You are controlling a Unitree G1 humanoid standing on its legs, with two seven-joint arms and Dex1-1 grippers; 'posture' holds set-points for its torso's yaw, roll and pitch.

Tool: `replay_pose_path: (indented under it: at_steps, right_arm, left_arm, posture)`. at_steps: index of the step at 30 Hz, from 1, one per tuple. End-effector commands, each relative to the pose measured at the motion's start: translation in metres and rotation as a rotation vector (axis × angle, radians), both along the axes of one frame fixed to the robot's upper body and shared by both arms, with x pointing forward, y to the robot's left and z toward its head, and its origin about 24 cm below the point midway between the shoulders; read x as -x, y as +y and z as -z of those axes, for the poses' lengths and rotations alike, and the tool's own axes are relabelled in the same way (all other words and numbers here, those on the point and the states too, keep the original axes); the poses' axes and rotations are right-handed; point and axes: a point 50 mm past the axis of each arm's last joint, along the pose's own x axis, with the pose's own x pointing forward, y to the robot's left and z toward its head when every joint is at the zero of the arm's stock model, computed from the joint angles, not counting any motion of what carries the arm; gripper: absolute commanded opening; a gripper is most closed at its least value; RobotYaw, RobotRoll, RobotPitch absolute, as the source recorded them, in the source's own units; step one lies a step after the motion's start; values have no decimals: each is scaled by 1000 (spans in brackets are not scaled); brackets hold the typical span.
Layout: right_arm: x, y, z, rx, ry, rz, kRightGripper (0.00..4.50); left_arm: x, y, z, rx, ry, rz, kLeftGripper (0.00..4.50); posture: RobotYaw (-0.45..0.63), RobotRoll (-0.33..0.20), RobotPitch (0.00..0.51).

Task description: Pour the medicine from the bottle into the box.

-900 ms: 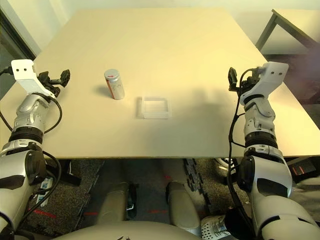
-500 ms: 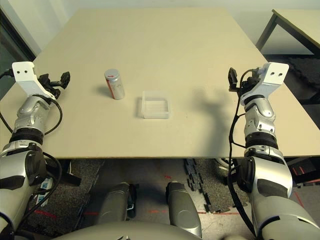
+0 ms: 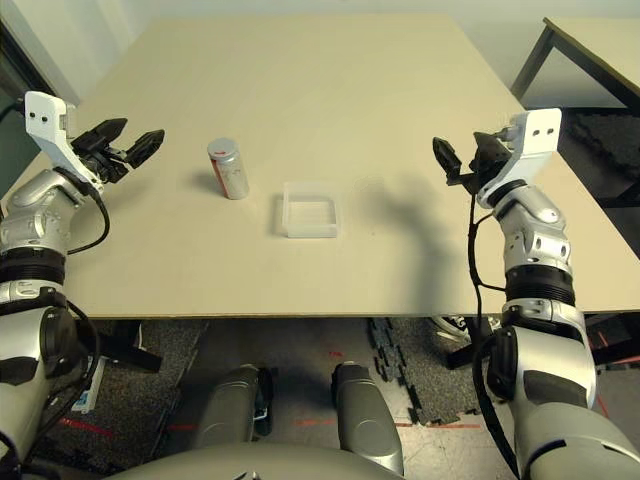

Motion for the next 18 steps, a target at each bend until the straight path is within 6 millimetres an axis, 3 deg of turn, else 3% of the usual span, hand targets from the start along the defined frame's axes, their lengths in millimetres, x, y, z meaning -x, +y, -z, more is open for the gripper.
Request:
replay_pose_path:
  at_steps: [1, 8, 18]
  right_arm:
    - [8, 18, -3, 33, 87, -170, 4500]
    - [16, 44, -6, 51, 175, -319, 4500]
    - [22, 61, -11, 55, 204, -387, 4500]
  left_arm:
    - [6, -11, 4, -13, 60, 108, 4489]
    - [2, -26, 11, 0, 93, 152, 4489]
    - [-19, -38, 33, -40, 144, 116, 4489]
  posture:
    - [-45, 0, 94]
    - [-75, 0, 87]
    - [-132, 0, 95]
